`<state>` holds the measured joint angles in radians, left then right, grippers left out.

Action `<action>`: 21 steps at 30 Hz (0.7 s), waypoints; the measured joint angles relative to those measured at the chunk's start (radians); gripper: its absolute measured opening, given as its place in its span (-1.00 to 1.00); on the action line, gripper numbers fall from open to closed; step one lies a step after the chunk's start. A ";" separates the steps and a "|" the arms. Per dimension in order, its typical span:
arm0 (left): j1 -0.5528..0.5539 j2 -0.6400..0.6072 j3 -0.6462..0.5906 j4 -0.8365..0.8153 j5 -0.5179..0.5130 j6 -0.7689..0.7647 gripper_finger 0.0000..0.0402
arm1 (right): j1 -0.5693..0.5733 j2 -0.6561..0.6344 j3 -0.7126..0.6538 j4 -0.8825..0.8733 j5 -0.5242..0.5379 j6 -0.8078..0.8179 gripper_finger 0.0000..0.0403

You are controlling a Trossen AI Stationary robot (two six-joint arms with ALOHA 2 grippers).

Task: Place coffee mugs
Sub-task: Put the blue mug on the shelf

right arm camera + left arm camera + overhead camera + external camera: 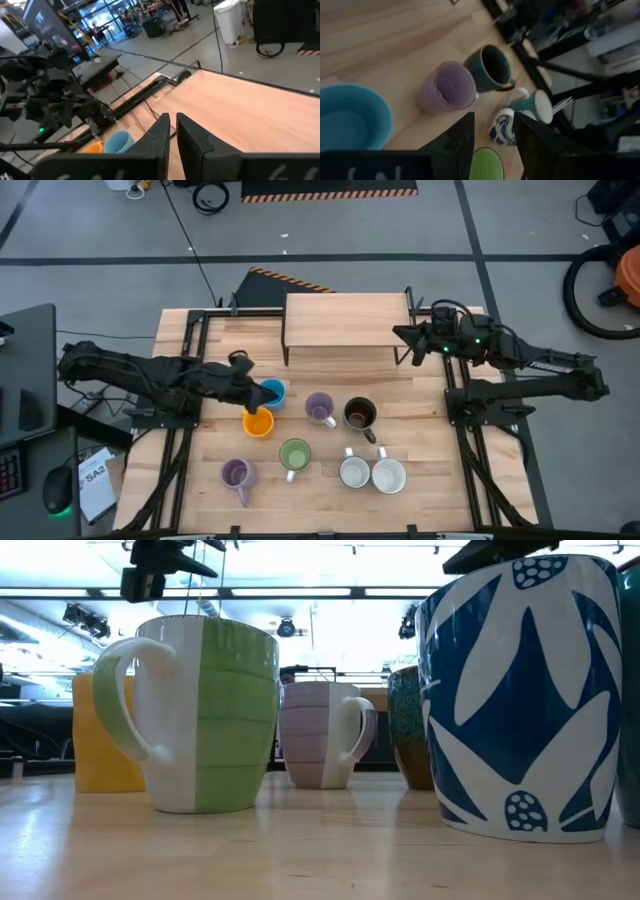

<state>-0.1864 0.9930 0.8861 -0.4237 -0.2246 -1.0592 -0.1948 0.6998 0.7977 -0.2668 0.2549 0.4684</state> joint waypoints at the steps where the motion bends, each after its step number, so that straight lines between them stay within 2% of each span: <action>1: 0.000 0.025 0.023 -0.021 0.008 0.002 -0.29 | 0.010 0.015 0.014 -0.013 0.013 -0.002 -0.81; 12: 0.096 0.259 0.274 -0.316 0.161 0.077 -0.29 | 0.090 0.134 0.131 -0.132 0.069 -0.046 -0.81; 21: 0.177 0.376 0.320 -0.410 0.248 0.047 -0.29 | 0.177 0.217 0.186 -0.145 0.102 -0.063 -0.81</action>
<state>-0.0095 1.3690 1.2060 -0.8336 0.0229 -1.0120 -0.0180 0.9164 0.9840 -0.4120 0.3568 0.4057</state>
